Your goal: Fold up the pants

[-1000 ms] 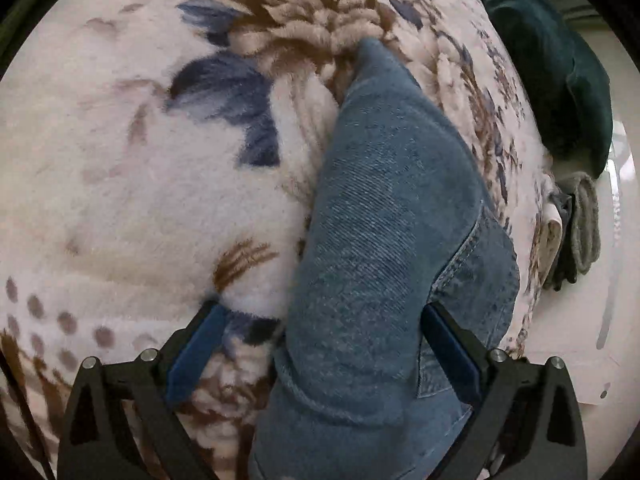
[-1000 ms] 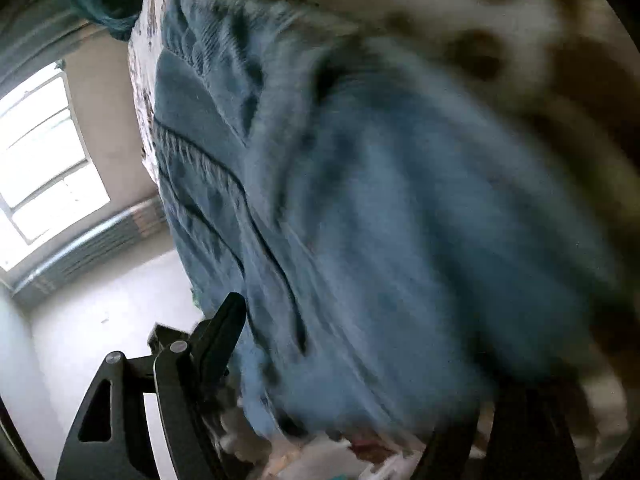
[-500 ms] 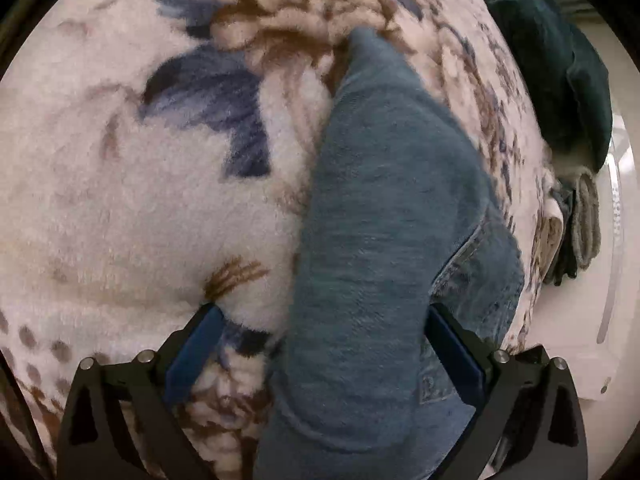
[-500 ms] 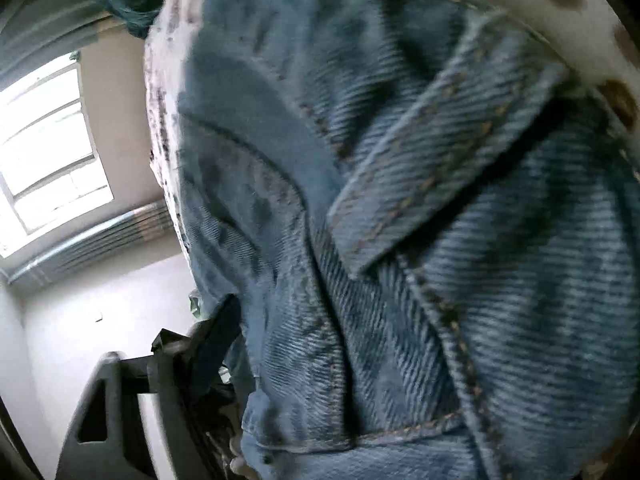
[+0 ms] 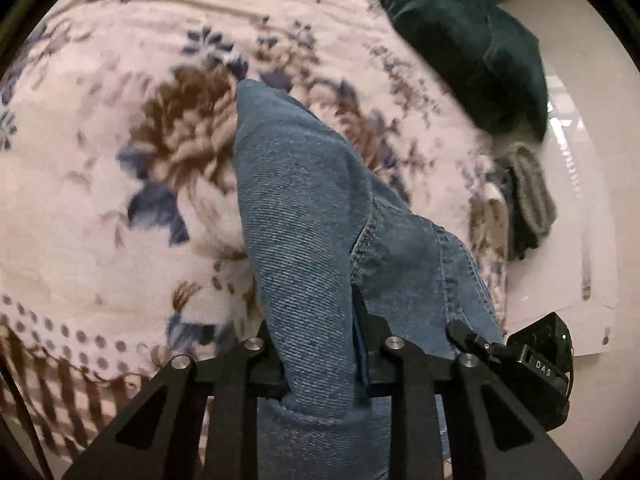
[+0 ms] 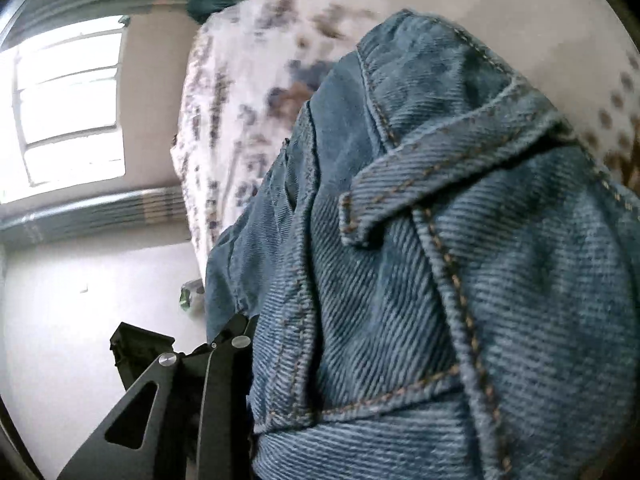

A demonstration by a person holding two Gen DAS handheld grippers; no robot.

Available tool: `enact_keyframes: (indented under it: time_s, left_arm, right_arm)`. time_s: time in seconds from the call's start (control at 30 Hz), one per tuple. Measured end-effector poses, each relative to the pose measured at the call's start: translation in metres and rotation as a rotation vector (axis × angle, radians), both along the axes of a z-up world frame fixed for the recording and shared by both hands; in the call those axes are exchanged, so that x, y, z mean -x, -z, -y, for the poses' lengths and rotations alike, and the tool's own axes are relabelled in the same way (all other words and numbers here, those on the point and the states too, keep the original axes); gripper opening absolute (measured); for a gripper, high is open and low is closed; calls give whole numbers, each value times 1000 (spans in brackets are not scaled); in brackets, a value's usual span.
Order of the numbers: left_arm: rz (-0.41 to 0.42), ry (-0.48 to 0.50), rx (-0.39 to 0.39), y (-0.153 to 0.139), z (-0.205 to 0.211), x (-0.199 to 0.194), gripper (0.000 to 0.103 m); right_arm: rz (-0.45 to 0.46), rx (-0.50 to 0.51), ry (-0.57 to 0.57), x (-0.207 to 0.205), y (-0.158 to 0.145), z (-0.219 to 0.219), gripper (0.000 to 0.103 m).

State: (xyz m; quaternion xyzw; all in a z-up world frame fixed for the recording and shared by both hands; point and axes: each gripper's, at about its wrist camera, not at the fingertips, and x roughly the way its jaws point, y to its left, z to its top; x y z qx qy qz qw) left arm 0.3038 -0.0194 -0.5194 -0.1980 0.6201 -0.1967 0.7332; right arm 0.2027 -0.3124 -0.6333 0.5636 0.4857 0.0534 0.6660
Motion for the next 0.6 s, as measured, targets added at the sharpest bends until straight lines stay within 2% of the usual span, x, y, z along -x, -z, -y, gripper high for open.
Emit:
enact_keyframes:
  time_s: [0.17, 0.33, 0.47, 0.6]
  left_arm:
    - [42, -12, 26, -30, -5, -50, 21]
    - [82, -12, 53, -46, -20, -137, 21]
    - [90, 0, 49, -42, -33, -225, 21]
    - [112, 13, 41, -20, -45, -312, 21]
  right_arm:
    - [58, 36, -36, -26, -56, 10, 32]
    - [111, 60, -32, -102, -91, 1, 32]
    - [128, 78, -20, -186, -98, -11, 32]
    - [154, 82, -8, -277, -78, -29, 32]
